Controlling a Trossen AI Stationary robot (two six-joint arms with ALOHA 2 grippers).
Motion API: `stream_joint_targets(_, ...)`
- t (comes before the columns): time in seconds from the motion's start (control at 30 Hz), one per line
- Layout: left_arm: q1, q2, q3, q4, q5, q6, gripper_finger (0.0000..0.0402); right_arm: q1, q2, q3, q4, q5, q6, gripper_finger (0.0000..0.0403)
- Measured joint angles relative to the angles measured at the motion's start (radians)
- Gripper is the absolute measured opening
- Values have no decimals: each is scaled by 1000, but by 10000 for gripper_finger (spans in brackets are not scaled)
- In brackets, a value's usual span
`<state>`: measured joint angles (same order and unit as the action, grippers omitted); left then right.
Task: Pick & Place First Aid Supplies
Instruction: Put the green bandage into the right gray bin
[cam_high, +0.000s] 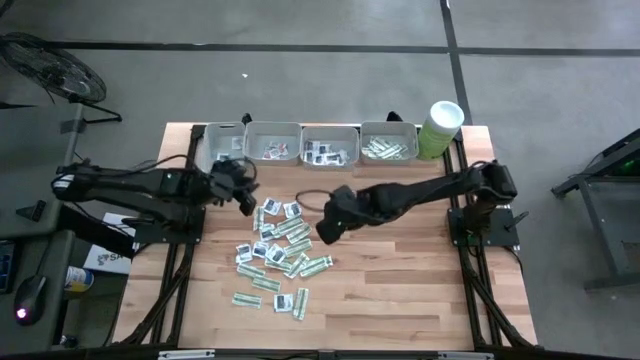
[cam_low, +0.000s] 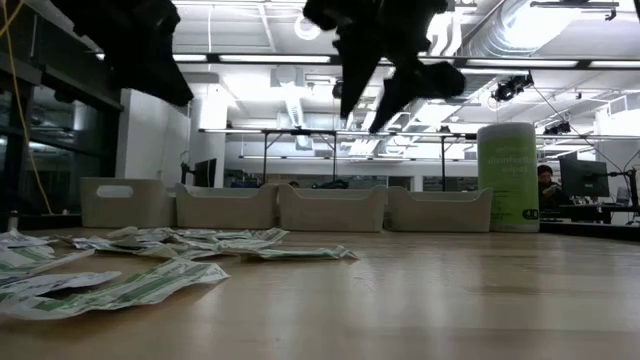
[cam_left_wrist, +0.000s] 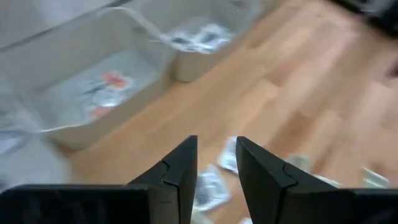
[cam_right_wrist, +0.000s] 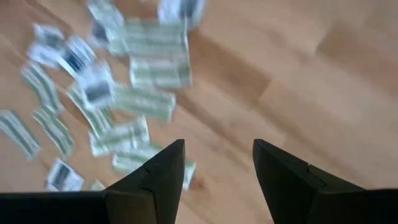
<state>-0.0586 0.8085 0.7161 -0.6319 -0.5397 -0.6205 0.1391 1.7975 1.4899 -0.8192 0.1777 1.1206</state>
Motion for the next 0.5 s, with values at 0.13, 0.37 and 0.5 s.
stream_joint_targets(0.13,-62,1,-73,128,27,8,111,34,55,0,-13,-31,73,181)
stream_joint_targets(0.37,-129,0,-102,193,25,-12,111,66,140,0,14,-100,97,181)
stream_joint_targets(0.5,-146,0,-102,191,25,-13,111,80,182,0,58,-127,119,181)
